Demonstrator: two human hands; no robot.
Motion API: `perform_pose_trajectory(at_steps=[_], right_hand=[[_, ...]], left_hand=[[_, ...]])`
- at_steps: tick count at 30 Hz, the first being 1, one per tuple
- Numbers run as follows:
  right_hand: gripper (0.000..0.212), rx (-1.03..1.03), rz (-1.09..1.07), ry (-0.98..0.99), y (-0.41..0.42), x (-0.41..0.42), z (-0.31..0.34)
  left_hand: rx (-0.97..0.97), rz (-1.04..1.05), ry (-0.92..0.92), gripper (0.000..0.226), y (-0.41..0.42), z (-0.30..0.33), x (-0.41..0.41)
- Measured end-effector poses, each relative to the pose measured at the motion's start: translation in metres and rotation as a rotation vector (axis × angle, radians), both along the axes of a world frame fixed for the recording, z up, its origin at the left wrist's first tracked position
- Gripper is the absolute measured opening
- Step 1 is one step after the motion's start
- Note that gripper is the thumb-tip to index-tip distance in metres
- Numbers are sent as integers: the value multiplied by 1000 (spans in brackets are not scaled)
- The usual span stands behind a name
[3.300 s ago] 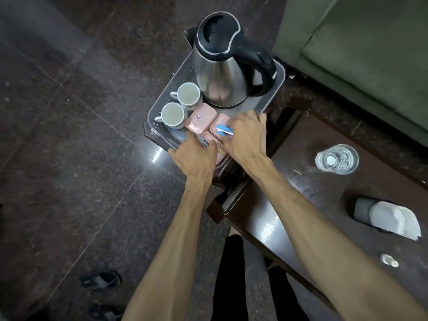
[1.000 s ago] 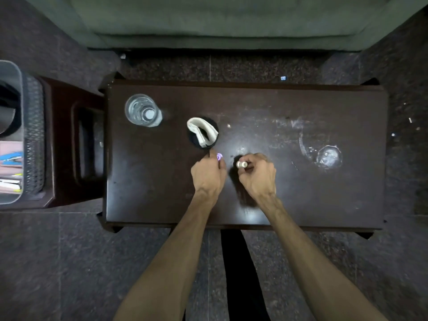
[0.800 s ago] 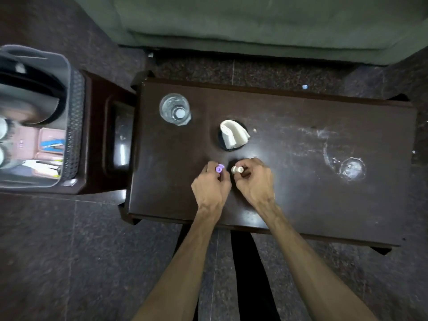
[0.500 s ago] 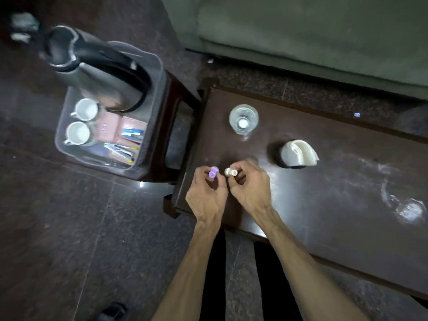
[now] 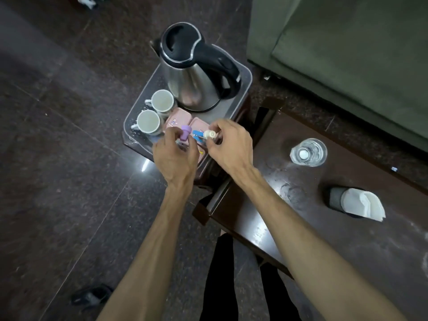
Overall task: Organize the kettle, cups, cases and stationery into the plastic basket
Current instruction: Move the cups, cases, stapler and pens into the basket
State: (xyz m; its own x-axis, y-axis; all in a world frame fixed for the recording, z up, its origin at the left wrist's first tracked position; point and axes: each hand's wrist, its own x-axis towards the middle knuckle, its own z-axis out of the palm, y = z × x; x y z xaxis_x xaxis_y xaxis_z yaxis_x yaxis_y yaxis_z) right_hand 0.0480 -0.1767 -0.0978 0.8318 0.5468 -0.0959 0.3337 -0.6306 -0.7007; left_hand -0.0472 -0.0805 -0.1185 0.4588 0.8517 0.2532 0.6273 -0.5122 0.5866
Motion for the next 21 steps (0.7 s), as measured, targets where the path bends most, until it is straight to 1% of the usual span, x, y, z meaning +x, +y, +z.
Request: perform_pose_trajectory(at_steps=[5, 7, 10, 13, 15, 19, 21], right_hand=[[21, -72, 126, -61, 55, 12, -6], [24, -93, 161, -99, 69, 13, -12], [24, -196, 232, -100, 80, 12, -24], [21, -220, 241, -67, 83, 8, -30], [20, -215, 233, -67, 82, 6, -29], [35, -159, 192, -45, 68, 4, -21], [33, -104, 141, -45, 56, 3, -16]], left_hand=[[95, -84, 85, 10, 51, -17, 6], [114, -111, 172, 10, 64, -25, 6], [111, -160, 331, 17, 71, -39, 4], [82, -134, 406, 25, 70, -42, 6], [84, -108, 403, 28, 67, -40, 6], [92, -64, 313, 29, 56, -32, 0], [79, -57, 271, 26, 45, -26, -1]])
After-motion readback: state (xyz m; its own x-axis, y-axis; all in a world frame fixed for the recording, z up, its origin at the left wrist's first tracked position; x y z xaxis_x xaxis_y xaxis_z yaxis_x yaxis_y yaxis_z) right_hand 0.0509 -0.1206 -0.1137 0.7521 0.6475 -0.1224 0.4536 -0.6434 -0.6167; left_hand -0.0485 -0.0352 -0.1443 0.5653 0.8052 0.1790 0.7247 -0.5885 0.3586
